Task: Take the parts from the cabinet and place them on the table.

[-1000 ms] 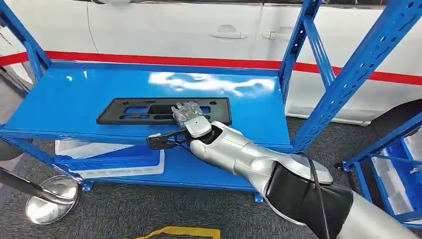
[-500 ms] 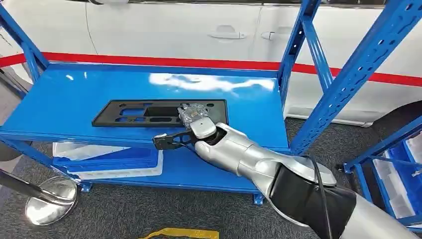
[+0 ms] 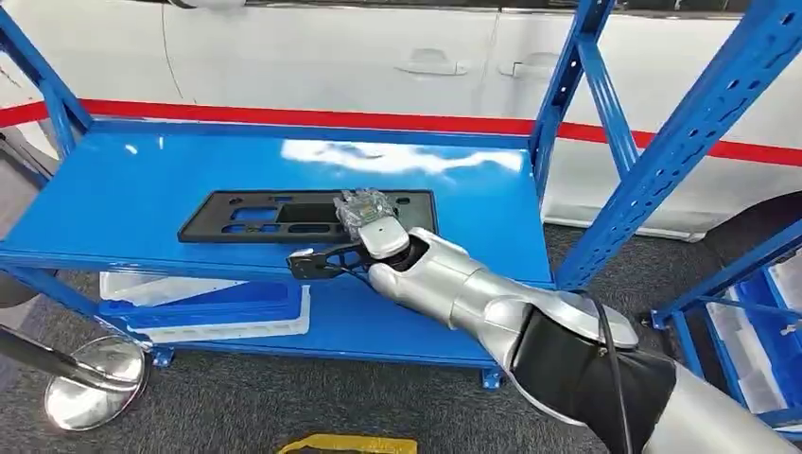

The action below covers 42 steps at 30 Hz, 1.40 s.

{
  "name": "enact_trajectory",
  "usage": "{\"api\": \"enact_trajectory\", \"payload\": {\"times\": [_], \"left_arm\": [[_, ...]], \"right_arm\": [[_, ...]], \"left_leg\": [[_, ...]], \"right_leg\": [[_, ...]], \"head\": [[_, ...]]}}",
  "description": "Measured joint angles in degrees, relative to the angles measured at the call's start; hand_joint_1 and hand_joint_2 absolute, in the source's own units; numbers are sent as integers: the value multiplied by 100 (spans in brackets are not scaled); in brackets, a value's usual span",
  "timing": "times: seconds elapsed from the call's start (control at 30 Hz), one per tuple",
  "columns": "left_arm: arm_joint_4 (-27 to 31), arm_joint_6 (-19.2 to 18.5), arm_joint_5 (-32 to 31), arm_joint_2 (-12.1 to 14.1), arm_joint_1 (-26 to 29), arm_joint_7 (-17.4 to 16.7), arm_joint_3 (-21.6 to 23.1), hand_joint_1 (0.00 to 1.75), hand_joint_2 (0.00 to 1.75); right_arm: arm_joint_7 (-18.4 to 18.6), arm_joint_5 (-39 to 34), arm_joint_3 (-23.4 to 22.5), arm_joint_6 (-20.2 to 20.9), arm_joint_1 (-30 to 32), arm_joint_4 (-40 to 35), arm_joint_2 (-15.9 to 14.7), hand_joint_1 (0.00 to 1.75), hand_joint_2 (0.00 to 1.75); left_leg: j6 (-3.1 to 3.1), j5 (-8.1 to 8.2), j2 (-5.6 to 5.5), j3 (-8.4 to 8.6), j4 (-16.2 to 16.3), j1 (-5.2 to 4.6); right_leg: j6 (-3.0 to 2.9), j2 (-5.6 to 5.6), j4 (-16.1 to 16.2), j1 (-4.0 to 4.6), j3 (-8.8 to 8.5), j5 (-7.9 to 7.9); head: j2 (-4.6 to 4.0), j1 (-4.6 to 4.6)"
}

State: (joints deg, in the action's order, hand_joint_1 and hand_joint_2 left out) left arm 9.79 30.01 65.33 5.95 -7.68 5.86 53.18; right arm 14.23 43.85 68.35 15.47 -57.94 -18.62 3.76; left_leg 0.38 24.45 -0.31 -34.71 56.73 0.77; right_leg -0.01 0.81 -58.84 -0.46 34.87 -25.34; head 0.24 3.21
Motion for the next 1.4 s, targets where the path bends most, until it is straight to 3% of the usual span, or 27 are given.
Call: {"api": "enact_trajectory", "payload": {"times": [0.07,0.13,0.17,0.2,0.23,0.3,0.33,0.37,0.47,0.53,0.6,0.67,0.7,0.73,0.77,0.83,0.9,1.0,1.03,1.07,1.13,1.2,1.23,1.3,1.33,1.37,1.4], "left_arm": [[0,0,0,-13,-7,2,0,0,0],[0,0,-2,-13,-13,2,0,0,0],[0,0,-2,-15,-13,2,0,0,0],[0,-2,0,-15,-5,2,0,0,0],[0,-2,0,-18,3,0,0,0,0],[0,-4,0,-37,-1,2,0,0,0],[0,-4,0,-48,-4,2,0,0,0],[0,-2,2,-46,-8,2,0,0,0],[0,-2,9,-48,-7,2,0,0,0],[0,7,9,-46,-3,2,0,0,0],[0,4,9,-61,-10,2,4,0,0],[0,6,11,-70,2,2,4,0,0],[0,7,15,-70,11,4,4,0,0],[0,7,24,-70,16,13,7,0,0],[0,7,26,-70,16,24,7,0,0],[0,15,35,-70,12,44,7,0,0],[0,22,59,-70,0,52,7,0,0],[0,-2,114,-70,19,109,7,0,0],[0,-43,165,-70,22,144,7,0,0],[0,-85,207,-74,22,160,7,0,0],[0,-144,299,-68,11,181,7,0,0],[0,-146,332,-52,14,186,2,0,0],[0,-146,345,-48,21,188,2,0,0],[0,-129,330,-46,24,188,2,0,0],[0,-127,308,-44,13,188,2,0,0],[0,-122,302,-35,0,188,2,0,0],[0,-118,295,-15,-26,190,2,0,0]], "right_arm": [[0,24,0,7,-72,0,-22,0,175],[0,26,0,15,-98,0,-35,0,175],[0,26,0,22,-82,0,-50,0,175],[0,26,0,24,-70,0,-57,0,175],[0,26,0,24,-72,0,-68,0,175],[0,33,0,18,-115,0,-72,0,175],[0,44,0,18,-140,0,-72,0,175],[-2,50,0,17,-171,-2,-72,0,175],[0,59,0,31,-178,-2,-74,0,175],[2,68,0,35,-195,-11,-76,0,175],[2,70,0,33,-212,-22,-74,0,175],[2,68,0,42,-196,-31,-74,0,175],[2,68,0,46,-181,-31,-76,0,175],[2,68,0,46,-170,-31,-74,0,175],[2,68,0,46,-163,-33,-76,0,175],[2,68,0,46,-163,-48,-74,0,175],[0,46,0,48,-153,-52,-74,0,175],[-4,-7,0,46,-26,-70,-72,0,175],[-6,-35,0,39,23,-72,-68,0,175],[-20,-59,0,33,54,-72,-70,0,175],[-57,-81,-24,16,160,-74,-68,0,175],[-116,-94,-72,-26,383,-72,-70,0,175],[-131,-109,-83,-70,465,-72,-70,0,175],[-157,-112,-83,-94,560,-72,-70,0,175],[-168,-120,-83,-111,576,-72,-70,7,175],[-175,-136,-85,-125,594,-72,-70,175,175],[-175,-153,-87,-129,602,-74,-61,175,175]], "left_leg": [[65,-29,17,48,-67,18],[84,-24,17,49,-64,8],[90,-19,15,48,-55,5],[94,-12,11,48,-44,5],[89,2,6,48,-22,6],[60,57,-9,50,54,14],[34,97,-12,45,105,14],[-13,129,-11,-2,164,-31],[-76,107,-16,-3,139,-4],[-136,175,-6,-28,185,2],[-198,525,3,-304,795,13],[-238,865,4,-752,1686,25],[-242,863,4,-867,1877,25],[-235,748,4,-850,1801,25],[-216,504,4,-697,1442,25],[-148,-4,6,-195,405,17],[-95,53,-4,-35,76,-36],[-28,39,-14,-36,71,-63],[16,-2,-3,21,-33,-4],[24,-18,2,50,-62,-3],[54,-12,3,51,-67,-6],[77,1,0,55,-61,-7],[78,11,-2,63,-49,-6],[58,63,-11,75,17,0],[36,99,-13,78,61,5],[8,138,-15,65,101,3],[-30,164,-25,35,173,-32]], "right_leg": [[26,-33,-377,-11,172,-258],[47,-34,-1283,-15,607,-674],[58,-34,-1693,-15,821,-787],[62,-34,-1795,-15,892,-741],[61,-35,-1635,-17,836,-578],[44,-38,-703,-26,395,-44],[23,-38,-241,-25,185,105],[-4,-30,-133,5,95,-5],[-97,-14,-144,33,131,10],[-171,-26,-75,-27,91,53],[-214,-29,-64,-37,85,55],[-224,-31,-65,-24,88,49],[-225,-31,-65,-22,85,47],[-227,-29,-66,-20,81,43],[-222,-23,-66,-19,73,39],[-202,-17,-66,-17,40,21],[-154,-13,-73,10,67,11],[-54,-19,-8,-13,39,35],[-13,-20,-26,22,38,-3],[5,-27,-125,-4,88,-86],[33,-37,-895,-11,448,-510],[40,-36,-1587,-11,797,-714],[39,-36,-1605,-15,825,-628],[19,-47,-935,-25,519,-171],[5,-51,-457,-26,285,60],[-31,-47,-199,-22,150,-2],[-48,-41,-128,1,117,-4]], "head": [[0,17],[0,17],[0,22],[0,22],[0,22],[0,22],[0,26],[0,17],[0,20],[0,15],[0,-17],[0,-15],[0,-15],[0,-15],[0,-17],[0,-18],[0,-7],[0,-9],[0,-2],[0,2],[0,15],[2,22],[0,24],[0,26],[0,22],[0,24],[0,15]]}}
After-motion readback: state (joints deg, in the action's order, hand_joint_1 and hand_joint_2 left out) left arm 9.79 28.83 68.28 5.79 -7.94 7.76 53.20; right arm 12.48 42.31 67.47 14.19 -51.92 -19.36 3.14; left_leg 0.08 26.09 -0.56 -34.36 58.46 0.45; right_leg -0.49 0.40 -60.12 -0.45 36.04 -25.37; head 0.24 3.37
